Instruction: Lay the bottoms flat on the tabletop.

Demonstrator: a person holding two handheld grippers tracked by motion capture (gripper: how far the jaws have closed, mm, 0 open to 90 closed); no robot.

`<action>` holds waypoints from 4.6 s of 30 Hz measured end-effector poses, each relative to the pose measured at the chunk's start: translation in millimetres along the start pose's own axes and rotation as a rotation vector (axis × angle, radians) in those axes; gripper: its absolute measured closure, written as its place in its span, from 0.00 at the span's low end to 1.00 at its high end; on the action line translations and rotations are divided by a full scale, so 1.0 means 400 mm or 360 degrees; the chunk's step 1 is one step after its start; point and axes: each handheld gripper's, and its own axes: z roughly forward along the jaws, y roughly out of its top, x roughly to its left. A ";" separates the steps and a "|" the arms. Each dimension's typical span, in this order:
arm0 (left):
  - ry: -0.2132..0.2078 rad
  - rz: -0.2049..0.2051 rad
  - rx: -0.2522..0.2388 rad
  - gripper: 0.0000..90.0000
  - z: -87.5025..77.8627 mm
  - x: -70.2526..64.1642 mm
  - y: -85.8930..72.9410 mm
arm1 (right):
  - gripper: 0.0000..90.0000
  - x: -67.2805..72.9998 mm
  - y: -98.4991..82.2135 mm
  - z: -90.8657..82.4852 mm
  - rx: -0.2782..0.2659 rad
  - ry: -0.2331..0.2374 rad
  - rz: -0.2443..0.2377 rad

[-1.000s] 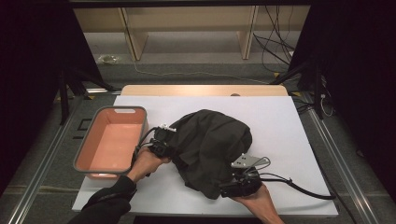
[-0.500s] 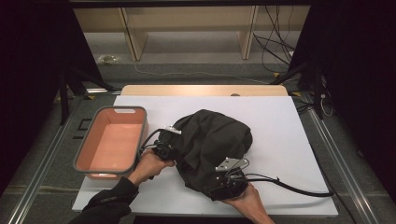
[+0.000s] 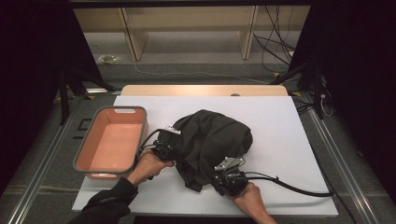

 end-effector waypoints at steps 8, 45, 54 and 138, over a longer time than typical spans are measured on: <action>-0.0074 0.0037 -0.0030 0.93 -0.027 -0.035 0.006 | 0.96 -0.067 0.011 -0.067 -0.0026 -0.0176 0.0042; 0.0116 -0.0149 -0.0206 0.34 -0.083 0.039 0.044 | 0.23 -0.243 -0.012 -0.229 -0.0408 -0.0160 0.0427; 0.0223 -0.0222 -0.0137 0.23 -0.004 0.086 0.055 | 0.19 -0.244 0.022 -0.204 -0.0413 -0.0137 0.0468; -0.0379 -0.0022 -0.0307 0.84 -0.083 -0.113 0.093 | 1.00 -0.084 0.110 -0.125 -0.0313 0.0210 0.0175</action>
